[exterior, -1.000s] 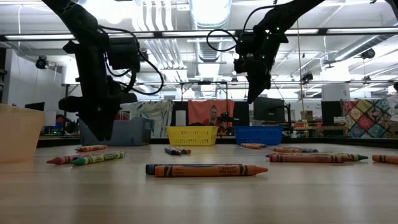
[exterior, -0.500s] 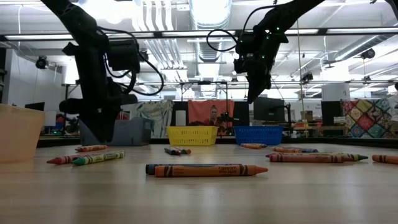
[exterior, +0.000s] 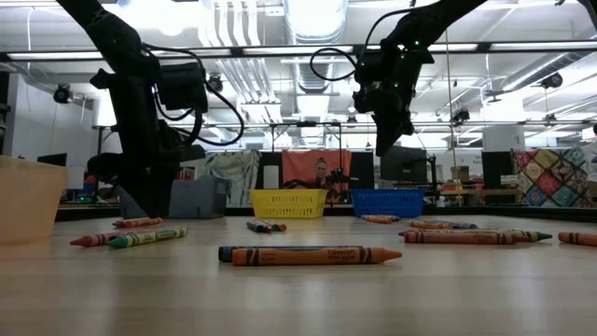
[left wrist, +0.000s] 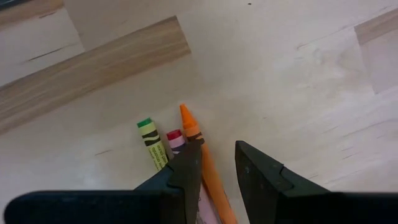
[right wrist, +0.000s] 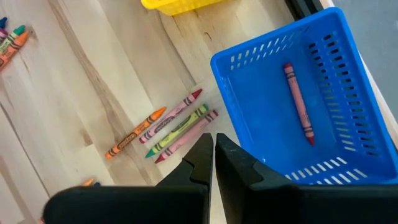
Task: Sort crayons
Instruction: Put the orange crayon into the orange bin
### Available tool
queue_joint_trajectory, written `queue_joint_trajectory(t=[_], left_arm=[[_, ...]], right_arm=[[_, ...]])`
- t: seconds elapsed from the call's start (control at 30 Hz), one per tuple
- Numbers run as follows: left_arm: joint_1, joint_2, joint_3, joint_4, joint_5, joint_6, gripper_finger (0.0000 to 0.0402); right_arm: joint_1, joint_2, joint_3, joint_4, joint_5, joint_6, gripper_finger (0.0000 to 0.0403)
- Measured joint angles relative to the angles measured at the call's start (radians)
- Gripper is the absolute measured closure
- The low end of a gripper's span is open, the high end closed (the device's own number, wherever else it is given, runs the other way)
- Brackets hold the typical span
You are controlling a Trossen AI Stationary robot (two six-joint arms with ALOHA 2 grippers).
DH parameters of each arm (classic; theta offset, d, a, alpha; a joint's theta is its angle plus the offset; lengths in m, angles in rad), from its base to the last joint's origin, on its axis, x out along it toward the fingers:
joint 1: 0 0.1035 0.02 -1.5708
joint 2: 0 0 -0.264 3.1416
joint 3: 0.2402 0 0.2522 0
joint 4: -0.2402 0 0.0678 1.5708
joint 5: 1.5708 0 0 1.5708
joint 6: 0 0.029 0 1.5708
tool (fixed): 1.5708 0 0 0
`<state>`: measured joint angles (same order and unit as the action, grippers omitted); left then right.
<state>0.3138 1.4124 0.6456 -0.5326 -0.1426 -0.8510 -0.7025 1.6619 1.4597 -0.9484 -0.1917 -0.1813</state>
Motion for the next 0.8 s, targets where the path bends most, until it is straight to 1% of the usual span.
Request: queue_joint_trajectory(t=[0.4, 0.6, 0.8], left_arm=[[-0.001, 0.000, -0.005, 0.021, 0.002, 0.000, 0.0320], [-0.003, 0.000, 0.016, 0.018, 0.004, 0.003, 0.0320], [-0.003, 0.000, 0.029, -0.036, -0.003, 0.004, 0.0320]], right_arm=[[0.000, 0.000, 0.000, -0.006, 0.000, -0.002, 0.0394], [0.000, 0.000, 0.000, -0.005, 0.000, -0.002, 0.0394], [0.000, 0.000, 0.000, -0.005, 0.000, -0.002, 0.0394]])
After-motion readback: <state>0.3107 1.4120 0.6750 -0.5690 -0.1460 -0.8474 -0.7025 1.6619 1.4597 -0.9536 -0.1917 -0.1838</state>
